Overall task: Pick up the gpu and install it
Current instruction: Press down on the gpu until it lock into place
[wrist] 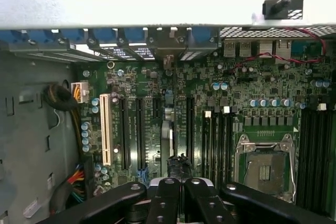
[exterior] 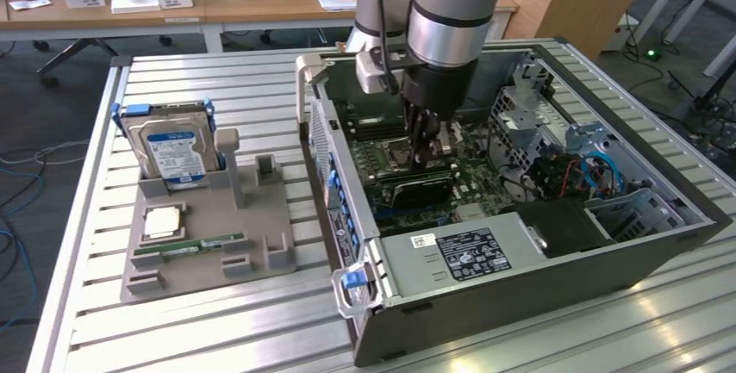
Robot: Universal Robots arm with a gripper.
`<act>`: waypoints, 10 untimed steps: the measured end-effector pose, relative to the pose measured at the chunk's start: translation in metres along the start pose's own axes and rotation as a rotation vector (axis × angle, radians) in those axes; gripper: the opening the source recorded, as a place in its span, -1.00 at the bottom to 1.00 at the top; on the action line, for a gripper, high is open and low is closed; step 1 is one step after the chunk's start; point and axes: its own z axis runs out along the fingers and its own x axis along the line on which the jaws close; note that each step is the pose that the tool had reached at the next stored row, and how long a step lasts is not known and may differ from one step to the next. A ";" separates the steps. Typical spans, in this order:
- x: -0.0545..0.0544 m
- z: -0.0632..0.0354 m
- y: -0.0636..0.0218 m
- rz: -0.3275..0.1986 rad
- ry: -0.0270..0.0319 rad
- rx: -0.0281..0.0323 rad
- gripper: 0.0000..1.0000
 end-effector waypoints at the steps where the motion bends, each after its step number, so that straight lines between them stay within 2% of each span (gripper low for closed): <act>1: 0.000 0.0016 0.0000 0.000 0.0000 0.0000 -0.79; 10: -0.001 0.0154 0.0001 0.000 0.0002 -0.0001 -0.79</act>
